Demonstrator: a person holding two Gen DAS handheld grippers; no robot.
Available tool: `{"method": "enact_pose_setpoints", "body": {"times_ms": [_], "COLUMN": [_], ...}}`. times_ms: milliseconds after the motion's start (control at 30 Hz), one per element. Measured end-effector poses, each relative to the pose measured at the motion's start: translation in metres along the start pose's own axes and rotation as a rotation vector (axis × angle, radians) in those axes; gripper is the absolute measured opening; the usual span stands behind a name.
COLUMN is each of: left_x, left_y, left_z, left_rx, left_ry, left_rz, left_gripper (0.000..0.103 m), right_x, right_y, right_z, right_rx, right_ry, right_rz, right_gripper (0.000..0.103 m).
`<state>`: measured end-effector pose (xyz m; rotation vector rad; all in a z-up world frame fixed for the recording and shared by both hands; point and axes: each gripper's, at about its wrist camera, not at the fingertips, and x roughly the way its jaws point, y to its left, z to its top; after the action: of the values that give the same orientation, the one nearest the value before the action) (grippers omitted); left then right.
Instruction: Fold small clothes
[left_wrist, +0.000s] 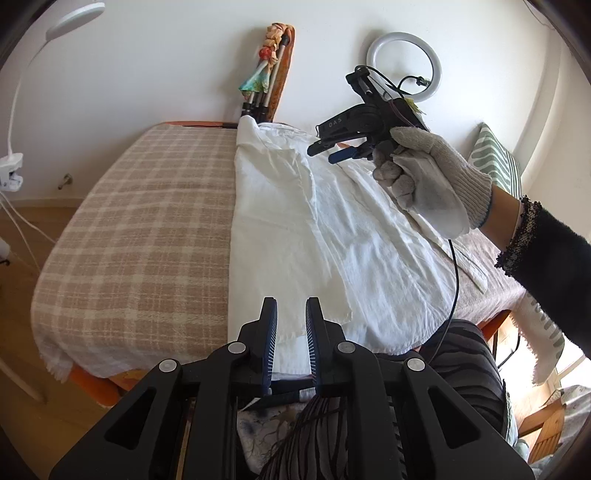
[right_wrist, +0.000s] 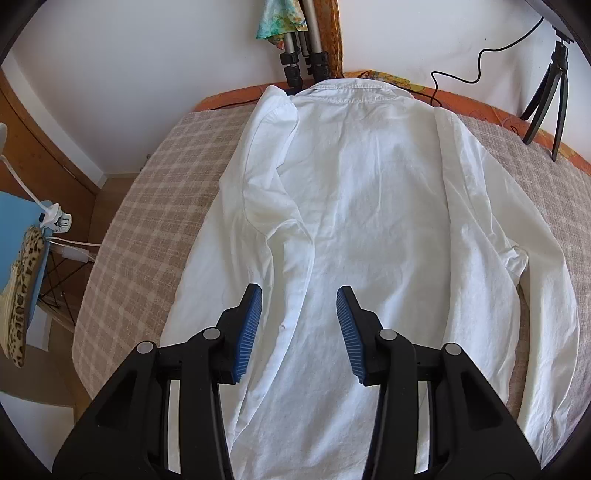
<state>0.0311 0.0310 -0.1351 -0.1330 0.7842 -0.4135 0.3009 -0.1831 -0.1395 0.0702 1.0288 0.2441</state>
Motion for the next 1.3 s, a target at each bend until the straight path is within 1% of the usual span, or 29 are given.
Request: {"method": "enact_pose_setpoints", "body": {"times_ms": [133,300,400,600,667,733,867,900,933,1000,1067,1167,1300], "left_x": [0.012,0.011,0.006,-0.015,-0.023,-0.035,-0.061,-0.066,-0.069,-0.074,-0.074,-0.067,-0.045], "left_y": [0.006,-0.004,-0.010,-0.021,-0.025,-0.029,-0.041,-0.044,-0.046,-0.053,-0.060,-0.076,-0.099], "left_z": [0.006,0.008,0.011,0.026,0.035,0.045,0.068,0.073,0.078,0.085,0.090,0.093,0.088], "left_rx": [-0.043,-0.016,-0.005,-0.003,-0.002,0.003,0.034,0.038,0.040,0.041,0.043,0.057,0.075], "left_ry": [0.006,-0.008,-0.016,-0.056,-0.070,-0.095,-0.149,-0.156,-0.159,-0.161,-0.158,-0.143,-0.097], "left_rz": [0.001,-0.002,-0.005,-0.034,-0.050,-0.063,-0.078,-0.084,-0.094,-0.115,-0.140,-0.172,-0.219], "left_gripper": [0.014,0.014,0.014,0.014,0.021,0.034,0.035,0.038,0.047,0.054,0.054,0.054,0.054], "right_x": [-0.011,-0.039,-0.062,-0.123,-0.146,-0.171,-0.221,-0.233,-0.243,-0.260,-0.269,-0.269,-0.253], "right_y": [-0.001,-0.008,-0.015,-0.043,-0.058,-0.073,-0.109,-0.119,-0.129,-0.148,-0.169,-0.200,-0.242], "right_z": [0.002,-0.007,-0.015,-0.039,-0.048,-0.059,-0.080,-0.086,-0.093,-0.109,-0.126,-0.155,-0.199], "right_rx": [0.002,0.004,0.011,0.018,0.036,0.051,0.086,0.101,0.115,0.143,0.176,0.243,0.357], "right_ry": [-0.015,-0.053,-0.078,-0.138,-0.163,-0.186,-0.244,-0.258,-0.268,-0.286,-0.284,-0.267,-0.232], "right_rz": [0.019,0.056,0.080,0.084,0.087,0.078,0.032,0.021,0.007,-0.034,-0.071,-0.109,-0.116], "right_gripper": [0.045,0.045,0.045,0.045,0.045,0.050,0.050,0.050,0.050,0.050,0.050,0.050,0.050]}}
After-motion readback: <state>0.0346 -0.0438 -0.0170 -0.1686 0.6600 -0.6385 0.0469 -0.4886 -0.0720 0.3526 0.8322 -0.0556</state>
